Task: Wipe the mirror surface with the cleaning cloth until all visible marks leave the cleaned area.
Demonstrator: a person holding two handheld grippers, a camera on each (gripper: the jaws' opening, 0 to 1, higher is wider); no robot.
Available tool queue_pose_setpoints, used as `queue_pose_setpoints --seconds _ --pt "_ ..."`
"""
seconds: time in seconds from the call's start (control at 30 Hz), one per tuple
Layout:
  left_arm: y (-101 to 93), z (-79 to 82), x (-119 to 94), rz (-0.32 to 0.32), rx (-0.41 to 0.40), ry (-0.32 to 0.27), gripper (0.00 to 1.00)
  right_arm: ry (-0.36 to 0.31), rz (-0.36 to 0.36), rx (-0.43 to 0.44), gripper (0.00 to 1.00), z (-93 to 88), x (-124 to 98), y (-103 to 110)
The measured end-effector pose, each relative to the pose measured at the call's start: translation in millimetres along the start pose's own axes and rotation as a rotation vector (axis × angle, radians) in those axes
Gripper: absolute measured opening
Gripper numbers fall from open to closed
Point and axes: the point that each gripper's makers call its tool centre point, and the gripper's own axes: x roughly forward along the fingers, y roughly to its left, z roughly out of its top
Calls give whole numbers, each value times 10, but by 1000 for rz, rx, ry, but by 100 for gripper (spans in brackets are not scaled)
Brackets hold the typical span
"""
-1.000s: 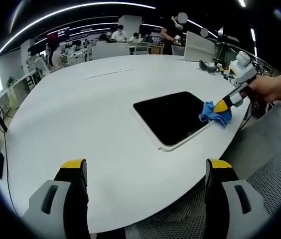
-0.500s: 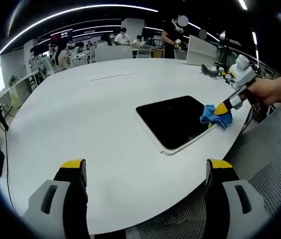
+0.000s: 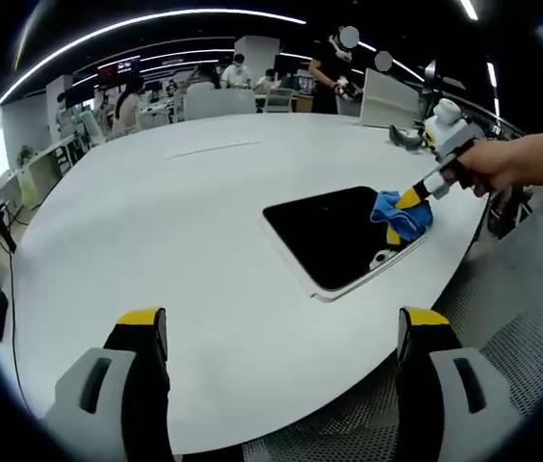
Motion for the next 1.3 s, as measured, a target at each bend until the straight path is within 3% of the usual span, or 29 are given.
queue_pose_setpoints --seconds 0.53,0.93,1.3 --pt "33 6 -20 9 -3 -11 99 -17 -31 8 0 275 124 -147" --pt "62 -30 -3 14 5 0 99 -16 -35 32 0 358 170 -187" --pt "92 -33 7 23 -3 -2 99 -19 -57 24 0 583 308 -272"
